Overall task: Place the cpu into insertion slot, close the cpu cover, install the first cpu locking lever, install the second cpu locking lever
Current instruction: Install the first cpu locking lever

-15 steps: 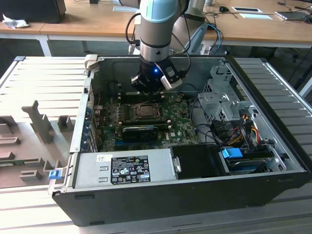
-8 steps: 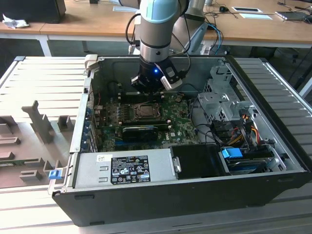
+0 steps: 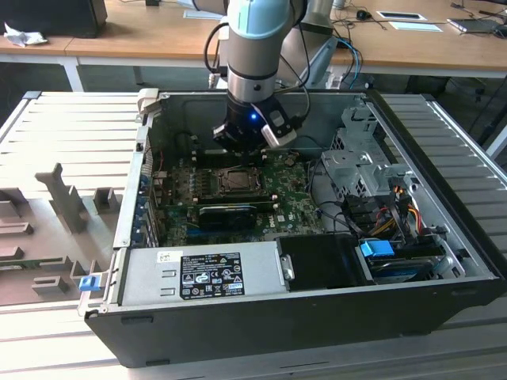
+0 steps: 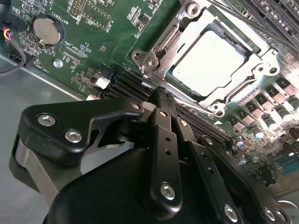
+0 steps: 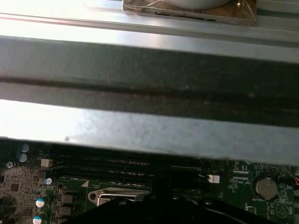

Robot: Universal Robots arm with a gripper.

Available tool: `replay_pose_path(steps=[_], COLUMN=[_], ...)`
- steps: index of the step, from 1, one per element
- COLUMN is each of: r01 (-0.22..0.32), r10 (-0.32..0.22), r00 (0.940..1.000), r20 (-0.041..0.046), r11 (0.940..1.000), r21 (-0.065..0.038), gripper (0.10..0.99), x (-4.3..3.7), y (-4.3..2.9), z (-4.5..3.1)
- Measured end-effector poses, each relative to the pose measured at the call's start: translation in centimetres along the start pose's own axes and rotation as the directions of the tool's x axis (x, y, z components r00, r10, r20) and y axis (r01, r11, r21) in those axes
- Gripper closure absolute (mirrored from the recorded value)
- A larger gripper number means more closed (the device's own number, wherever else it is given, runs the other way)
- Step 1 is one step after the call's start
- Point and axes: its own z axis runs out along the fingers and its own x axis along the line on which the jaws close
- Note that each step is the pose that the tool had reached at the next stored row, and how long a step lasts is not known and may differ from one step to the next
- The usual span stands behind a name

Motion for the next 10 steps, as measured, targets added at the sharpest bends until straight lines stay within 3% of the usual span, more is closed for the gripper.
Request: replay_pose_path(steps=[10], r01=[0.0], r10=[0.0], r00=[1.0], r20=[0.0001], r11=[1.0], r21=[-0.001], gripper=[0.98], x=[-0.04], y=[-0.09], z=[0.16])
